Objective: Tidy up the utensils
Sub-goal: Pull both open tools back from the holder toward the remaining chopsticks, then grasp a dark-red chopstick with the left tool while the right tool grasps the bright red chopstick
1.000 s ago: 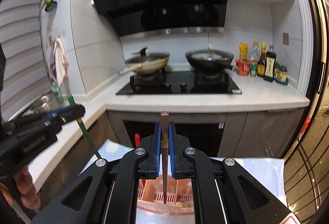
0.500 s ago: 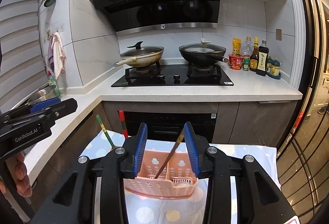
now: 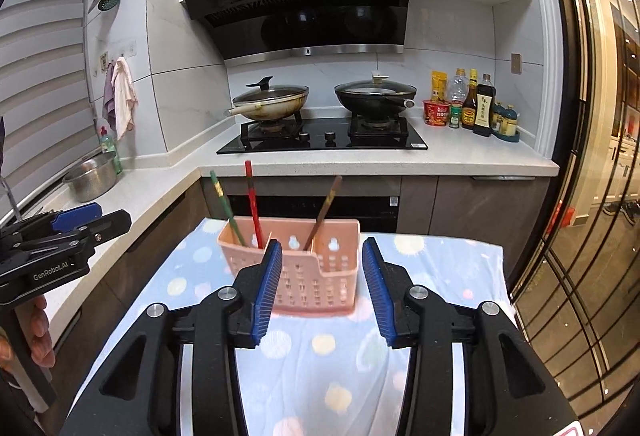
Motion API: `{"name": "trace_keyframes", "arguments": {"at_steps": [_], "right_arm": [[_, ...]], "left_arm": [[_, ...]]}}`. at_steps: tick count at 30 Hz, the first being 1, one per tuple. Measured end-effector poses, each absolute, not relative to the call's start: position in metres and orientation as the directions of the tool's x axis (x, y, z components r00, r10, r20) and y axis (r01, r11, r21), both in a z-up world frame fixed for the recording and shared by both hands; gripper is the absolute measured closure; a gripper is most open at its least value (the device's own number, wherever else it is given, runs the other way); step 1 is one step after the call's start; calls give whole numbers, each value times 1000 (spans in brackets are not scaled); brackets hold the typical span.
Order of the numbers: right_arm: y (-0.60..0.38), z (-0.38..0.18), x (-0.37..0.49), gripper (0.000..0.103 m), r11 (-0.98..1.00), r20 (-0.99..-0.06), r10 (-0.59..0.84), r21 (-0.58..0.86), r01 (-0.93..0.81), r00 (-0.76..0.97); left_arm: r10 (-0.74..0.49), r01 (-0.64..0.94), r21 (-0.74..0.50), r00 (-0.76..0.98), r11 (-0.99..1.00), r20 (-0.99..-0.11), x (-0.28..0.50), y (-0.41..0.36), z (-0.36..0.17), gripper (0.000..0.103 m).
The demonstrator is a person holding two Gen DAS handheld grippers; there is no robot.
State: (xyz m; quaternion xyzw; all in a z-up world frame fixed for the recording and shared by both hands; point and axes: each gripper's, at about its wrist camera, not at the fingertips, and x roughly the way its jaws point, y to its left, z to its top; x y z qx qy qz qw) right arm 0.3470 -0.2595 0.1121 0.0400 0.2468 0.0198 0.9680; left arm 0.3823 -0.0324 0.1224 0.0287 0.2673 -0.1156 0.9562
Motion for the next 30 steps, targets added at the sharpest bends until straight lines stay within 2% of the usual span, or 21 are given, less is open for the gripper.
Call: {"name": "trace_keyframes", "arguments": {"at_steps": [3, 7, 14, 22, 30], "right_arm": [[-263, 104, 317, 59, 995, -487, 58, 95, -13, 872], [-263, 88, 276, 59, 996, -507, 43, 84, 0, 861], [-262, 41, 198, 59, 992, -561, 41, 122, 33, 826], [-243, -29, 114, 59, 998, -654, -34, 23, 66, 756], [-223, -72, 69, 64, 1000, -713, -24, -6, 28, 700]], "left_arm": [[-204, 238, -4, 825, 971, -527, 354, -26, 112, 44], [-214, 237, -27, 813, 971, -541, 317, -13, 95, 38], [-215, 230, -56, 758, 972, -616, 250, 4, 39, 36], [-198, 246, -46, 644, 968, -739, 177, 8, -35, 36], [-228, 289, -65, 579, 955, -783, 129, -4, -74, 36]]}}
